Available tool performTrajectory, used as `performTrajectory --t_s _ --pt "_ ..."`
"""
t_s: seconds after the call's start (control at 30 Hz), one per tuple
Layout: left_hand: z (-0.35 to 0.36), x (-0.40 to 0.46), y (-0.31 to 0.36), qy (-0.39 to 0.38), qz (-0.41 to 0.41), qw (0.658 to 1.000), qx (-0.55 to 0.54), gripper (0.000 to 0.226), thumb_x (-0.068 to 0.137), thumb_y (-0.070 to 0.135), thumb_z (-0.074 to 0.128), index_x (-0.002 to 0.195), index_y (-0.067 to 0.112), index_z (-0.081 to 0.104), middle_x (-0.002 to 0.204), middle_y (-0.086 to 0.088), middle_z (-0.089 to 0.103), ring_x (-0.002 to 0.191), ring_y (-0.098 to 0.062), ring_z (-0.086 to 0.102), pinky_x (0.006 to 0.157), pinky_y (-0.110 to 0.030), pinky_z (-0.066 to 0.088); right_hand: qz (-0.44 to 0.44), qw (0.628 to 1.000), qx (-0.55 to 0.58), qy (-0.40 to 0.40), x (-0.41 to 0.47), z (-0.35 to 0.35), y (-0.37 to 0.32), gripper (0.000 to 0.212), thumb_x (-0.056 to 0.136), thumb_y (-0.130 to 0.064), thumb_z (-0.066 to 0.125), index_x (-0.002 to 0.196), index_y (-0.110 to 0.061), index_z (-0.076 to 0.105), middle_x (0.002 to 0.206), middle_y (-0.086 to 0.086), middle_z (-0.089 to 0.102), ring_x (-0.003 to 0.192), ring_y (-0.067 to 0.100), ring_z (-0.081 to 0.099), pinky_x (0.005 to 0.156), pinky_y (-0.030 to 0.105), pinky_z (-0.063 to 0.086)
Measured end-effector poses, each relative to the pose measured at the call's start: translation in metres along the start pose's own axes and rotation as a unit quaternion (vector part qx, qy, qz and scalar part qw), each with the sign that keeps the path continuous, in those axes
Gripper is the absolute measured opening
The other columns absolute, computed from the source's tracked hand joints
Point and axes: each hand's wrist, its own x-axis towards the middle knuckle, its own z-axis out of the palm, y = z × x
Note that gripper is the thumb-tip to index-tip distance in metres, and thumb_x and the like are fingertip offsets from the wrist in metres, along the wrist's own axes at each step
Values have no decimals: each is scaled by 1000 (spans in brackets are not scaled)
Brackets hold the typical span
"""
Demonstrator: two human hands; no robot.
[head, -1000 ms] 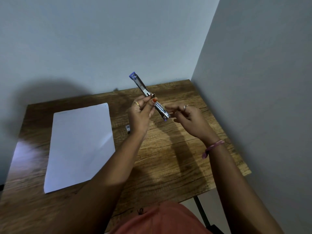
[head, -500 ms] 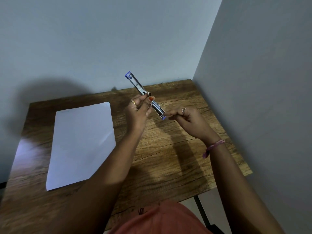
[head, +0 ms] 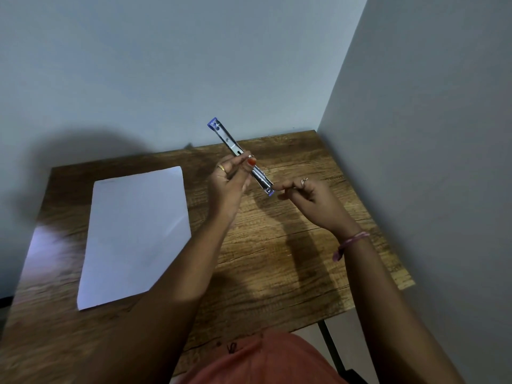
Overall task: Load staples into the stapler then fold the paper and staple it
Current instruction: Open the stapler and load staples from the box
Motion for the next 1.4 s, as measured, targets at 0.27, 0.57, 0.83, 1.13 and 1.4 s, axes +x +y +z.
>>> performTrajectory --t_s 0.27,0.57,0.83,1.13,1.4 --pt "2 -1 3 16 -19 1000 -5 11 88 11 65 92 20 70 92 4 75 102 -22 68 80 -33 57 61 986 150 31 2 4 2 31 95 2 46 121 -14 53 107 7 71 89 9 69 76 17 50" --pt "1 -3 3 27 -29 998 41 29 78 6 75 96 27 67 88 9 75 87 -10 70 65 -23 55 72 984 146 67 3 4 12 37 96 0 44 123 -23 50 107 -1 69 90 10 67 78 25 52" --pt "5 -6 5 -25 -46 998 32 46 79 -14 64 106 23 60 100 -5 70 96 -7 68 68 -23 56 108 980 162 39 6 14 19 47 92 8 45 120 -30 49 113 -5 64 91 1 64 77 25 53" --pt "10 -6 4 -1 -64 997 -40 27 96 -3 44 118 9 54 116 -10 58 108 -23 62 94 -40 51 108 969 221 20 3 26 27 69 78 19 62 136 -13 41 121 8 58 91 2 67 83 21 54" --pt "13 -7 -3 77 -28 996 -25 66 88 -10 56 132 25 22 126 -22 56 103 -34 64 79 -43 58 103 956 253 106 4 39 29 48 76 9 71 121 0 56 108 11 69 92 16 66 87 28 55"
